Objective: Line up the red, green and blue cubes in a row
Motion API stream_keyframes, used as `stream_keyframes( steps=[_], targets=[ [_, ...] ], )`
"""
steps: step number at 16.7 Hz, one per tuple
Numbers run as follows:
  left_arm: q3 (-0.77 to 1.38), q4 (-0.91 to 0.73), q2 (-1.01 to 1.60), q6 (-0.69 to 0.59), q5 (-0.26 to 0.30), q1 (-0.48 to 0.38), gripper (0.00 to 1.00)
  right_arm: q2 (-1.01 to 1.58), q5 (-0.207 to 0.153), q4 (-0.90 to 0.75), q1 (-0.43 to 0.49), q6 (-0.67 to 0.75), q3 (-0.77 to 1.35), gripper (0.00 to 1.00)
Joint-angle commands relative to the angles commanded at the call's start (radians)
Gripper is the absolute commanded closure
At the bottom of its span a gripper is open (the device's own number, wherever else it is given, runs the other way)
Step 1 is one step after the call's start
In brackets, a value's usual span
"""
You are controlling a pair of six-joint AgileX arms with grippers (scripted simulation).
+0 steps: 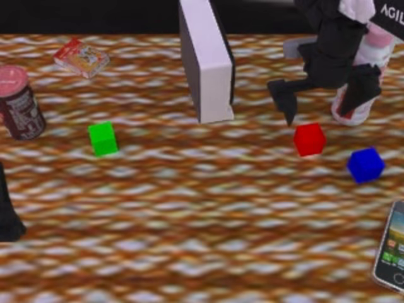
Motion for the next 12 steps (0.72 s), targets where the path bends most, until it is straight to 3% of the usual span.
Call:
stream_keyframes(
  steps=[3,9,12],
  targets=[
    [0.0,0.0,0.0,0.0,0.0,0.0,0.0,0.01,0.0,0.041,0.003,-0.002,-0.034,0.0],
    [0.0,0.0,0.0,0.0,0.0,0.0,0.0,0.076,0.001,0.272,0.006,0.002,-0.191,0.0],
    [0.0,0.0,0.0,0.0,0.0,0.0,0.0,0.084,0.001,0.29,0.007,0.002,-0.206,0.0]
  ],
)
